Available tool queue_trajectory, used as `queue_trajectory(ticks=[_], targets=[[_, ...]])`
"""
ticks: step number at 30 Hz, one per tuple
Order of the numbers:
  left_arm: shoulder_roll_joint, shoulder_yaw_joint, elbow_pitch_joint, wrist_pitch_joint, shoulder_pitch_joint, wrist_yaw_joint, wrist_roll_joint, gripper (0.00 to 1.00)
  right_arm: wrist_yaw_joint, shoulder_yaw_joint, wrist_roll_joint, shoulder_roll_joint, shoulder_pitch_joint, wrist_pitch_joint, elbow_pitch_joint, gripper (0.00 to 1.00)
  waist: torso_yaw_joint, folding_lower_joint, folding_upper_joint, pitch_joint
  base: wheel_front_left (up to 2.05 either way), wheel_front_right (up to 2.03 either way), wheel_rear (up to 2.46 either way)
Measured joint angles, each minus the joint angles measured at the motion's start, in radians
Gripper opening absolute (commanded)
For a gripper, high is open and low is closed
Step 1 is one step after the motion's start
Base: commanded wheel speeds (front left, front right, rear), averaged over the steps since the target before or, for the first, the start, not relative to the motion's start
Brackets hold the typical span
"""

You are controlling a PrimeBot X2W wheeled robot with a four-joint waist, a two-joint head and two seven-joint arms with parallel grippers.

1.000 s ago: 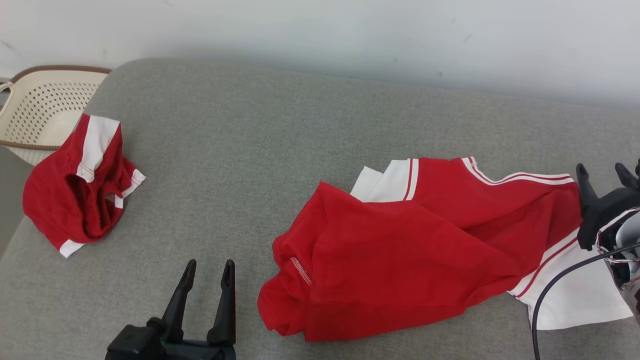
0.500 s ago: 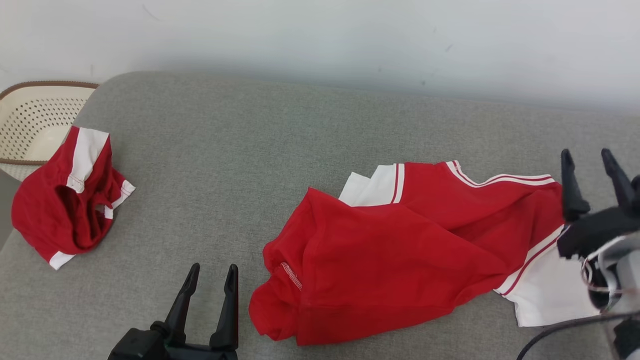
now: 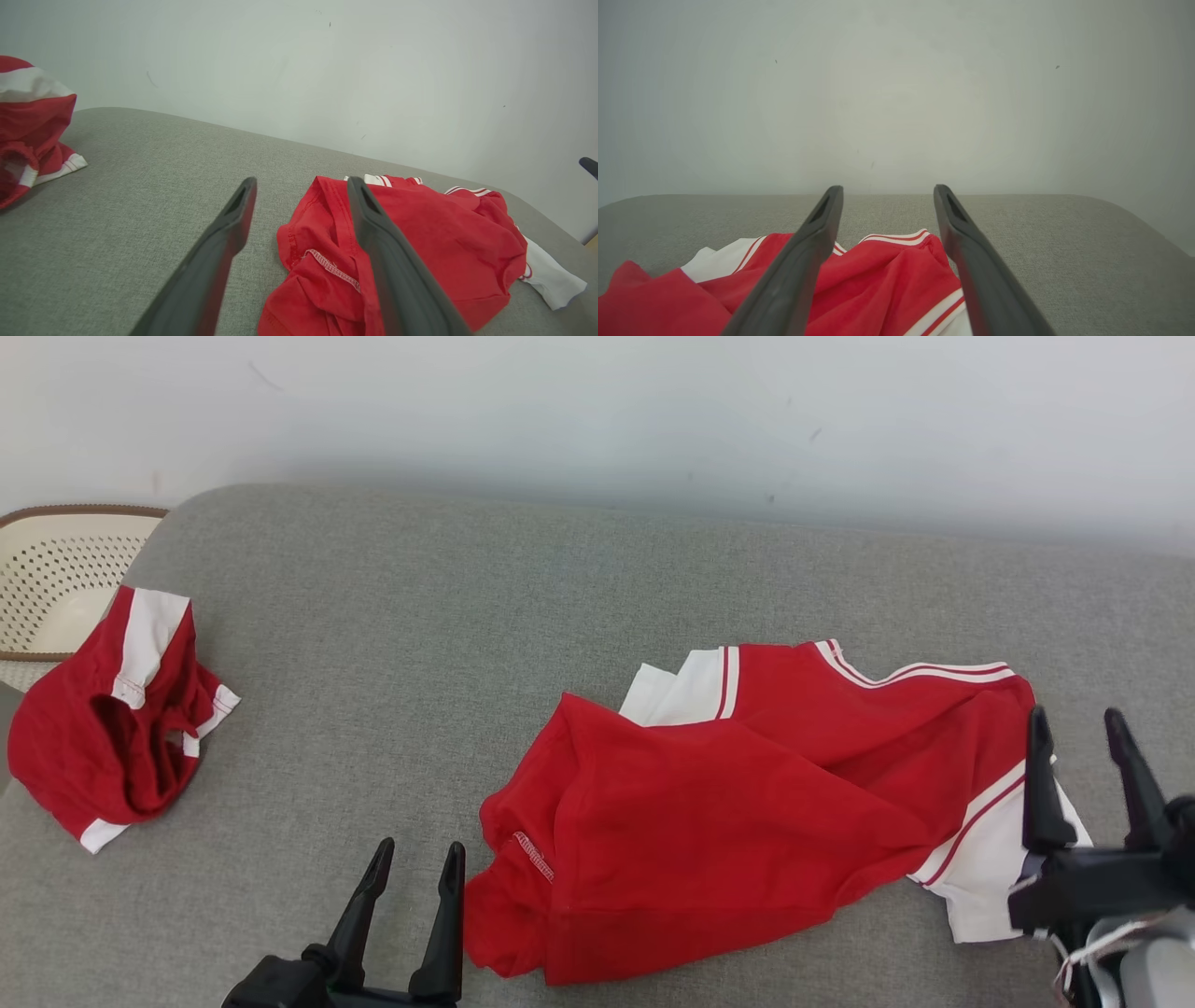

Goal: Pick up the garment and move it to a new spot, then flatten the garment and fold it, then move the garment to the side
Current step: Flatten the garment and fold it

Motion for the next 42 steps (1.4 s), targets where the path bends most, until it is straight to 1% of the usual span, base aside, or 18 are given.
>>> queue_trajectory(ticks=[6,14,18,23,27,33,36,42], targets=[[0.000,-0.009,0.004,0.000,0.001,-0.001,0.000,1.00,0.000,-0.012,-0.009,0.050,0.107,0.000,-0.093,1.00,-0.004,-0.0001,0.0000,-0.003,0.00,0.00,0.00],[0.000,-0.017,0.012,0.000,0.002,-0.007,0.005,1.00,0.000,-0.003,-0.036,0.088,0.162,0.000,-0.164,1.00,-0.020,0.0000,0.0000,-0.017,0.00,0.00,0.00],[0.000,-0.010,0.011,0.000,0.009,0.007,0.020,1.00,0.000,0.011,-0.051,0.108,0.200,0.000,-0.203,1.00,-0.021,-0.0001,0.0000,-0.033,0.00,0.00,0.00],[0.000,0.038,0.011,0.000,0.028,0.034,0.076,1.00,0.000,0.038,-0.064,0.143,0.256,0.000,-0.233,1.00,-0.026,-0.0001,-0.0001,-0.063,0.00,0.00,0.00],[-0.001,0.088,0.011,0.000,0.036,0.043,0.106,1.00,0.000,0.044,-0.077,0.153,0.266,0.000,-0.239,1.00,-0.034,0.0000,0.0000,-0.082,0.00,0.00,0.00],[0.002,0.169,0.011,0.000,0.053,0.053,0.153,1.00,0.000,0.030,-0.118,0.163,0.280,0.000,-0.254,1.00,-0.053,0.0001,0.0000,-0.100,0.00,0.00,0.00],[0.001,0.202,0.009,0.000,0.072,0.052,0.157,1.00,0.000,0.029,-0.126,0.167,0.290,0.000,-0.254,1.00,-0.062,0.0000,0.0000,-0.106,0.00,0.00,0.00],[0.002,0.237,0.003,0.000,0.085,0.051,0.172,1.00,0.000,0.028,-0.132,0.175,0.290,0.000,-0.249,1.00,-0.100,0.0000,0.0000,-0.106,0.00,0.00,0.00]])
